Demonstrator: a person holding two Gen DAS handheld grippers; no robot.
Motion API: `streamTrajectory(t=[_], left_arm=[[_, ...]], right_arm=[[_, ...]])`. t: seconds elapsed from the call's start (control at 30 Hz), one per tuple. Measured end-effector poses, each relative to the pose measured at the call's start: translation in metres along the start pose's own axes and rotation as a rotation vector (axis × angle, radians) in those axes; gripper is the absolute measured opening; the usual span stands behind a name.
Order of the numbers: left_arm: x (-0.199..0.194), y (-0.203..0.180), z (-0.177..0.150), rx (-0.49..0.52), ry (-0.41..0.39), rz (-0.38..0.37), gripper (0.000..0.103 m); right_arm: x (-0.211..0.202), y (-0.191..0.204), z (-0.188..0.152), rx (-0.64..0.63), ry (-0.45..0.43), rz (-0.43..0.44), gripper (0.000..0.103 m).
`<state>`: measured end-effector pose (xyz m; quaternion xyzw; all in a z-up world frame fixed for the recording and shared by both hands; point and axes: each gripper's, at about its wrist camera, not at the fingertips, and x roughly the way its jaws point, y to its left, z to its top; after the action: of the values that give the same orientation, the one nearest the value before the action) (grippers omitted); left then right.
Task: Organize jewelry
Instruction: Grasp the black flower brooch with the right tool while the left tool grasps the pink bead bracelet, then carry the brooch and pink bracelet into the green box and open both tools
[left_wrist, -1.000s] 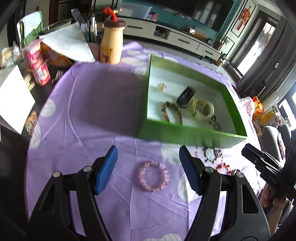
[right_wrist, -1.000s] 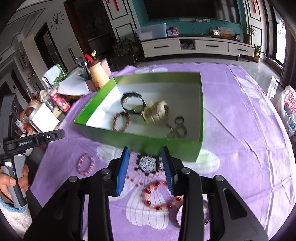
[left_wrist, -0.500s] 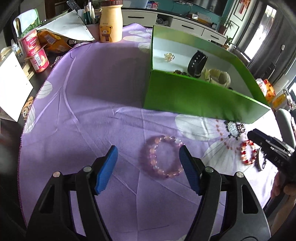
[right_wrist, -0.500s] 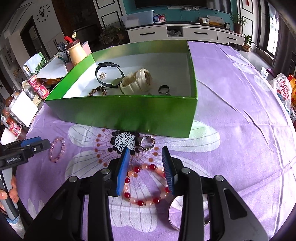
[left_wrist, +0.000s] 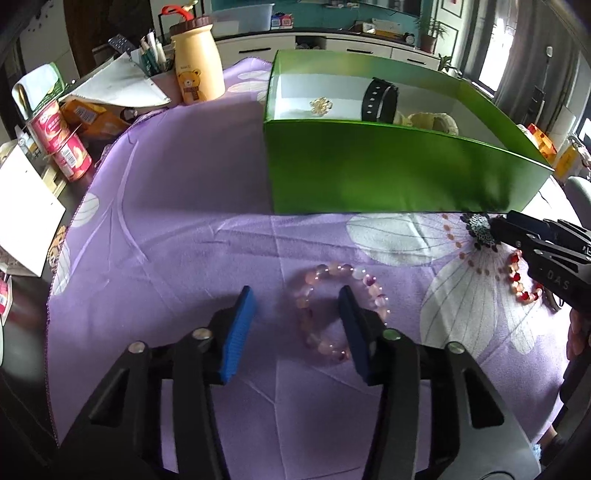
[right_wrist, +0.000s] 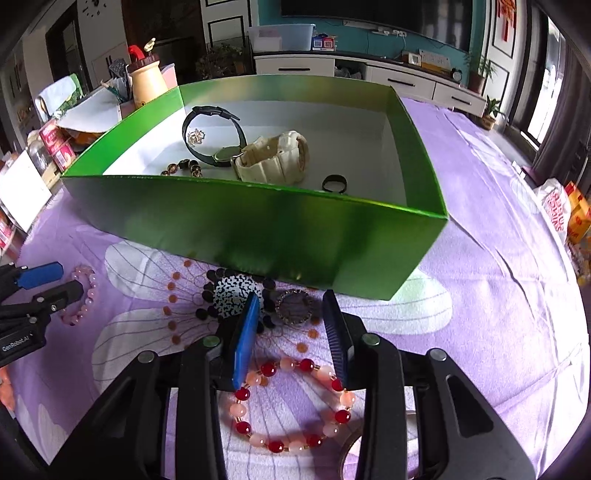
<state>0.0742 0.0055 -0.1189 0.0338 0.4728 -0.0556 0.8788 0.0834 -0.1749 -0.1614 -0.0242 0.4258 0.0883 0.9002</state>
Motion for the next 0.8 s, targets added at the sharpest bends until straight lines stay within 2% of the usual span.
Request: streamTrajectory(t=[0.03, 0.2, 0.4, 0.7, 0.8], left_arm=[[-0.001, -0.002, -0.001, 0.008, -0.008, -0.007, 0.036], [-0.002, -0.005, -0.001, 0.008, -0.01, -0.046, 0.009], [-0.009, 0.004, 0.001, -0.064, -0.004, -0.114, 0.007], [-0.05, 0.01, 0.013, -0.099, -0.083, -0.181, 0.007], [-0.06, 0.012, 0.019, -0.096, -0.11, -0.182, 0.007]], right_arm=[[0.0, 0.001, 0.0, -0.001, -0.002, 0.006, 0.022], [-0.001, 0.004, -0.001, 0.001, -0.004, 0.005, 0.02], [-0.01, 0.004, -0.001, 0.035, -0.01, 0.051, 0.02], [-0.041, 0.015, 0.005, 0.024, -0.06, 0.109, 0.02], [-0.053, 0.018, 0.005, 0.017, -0.08, 0.121, 0.02]])
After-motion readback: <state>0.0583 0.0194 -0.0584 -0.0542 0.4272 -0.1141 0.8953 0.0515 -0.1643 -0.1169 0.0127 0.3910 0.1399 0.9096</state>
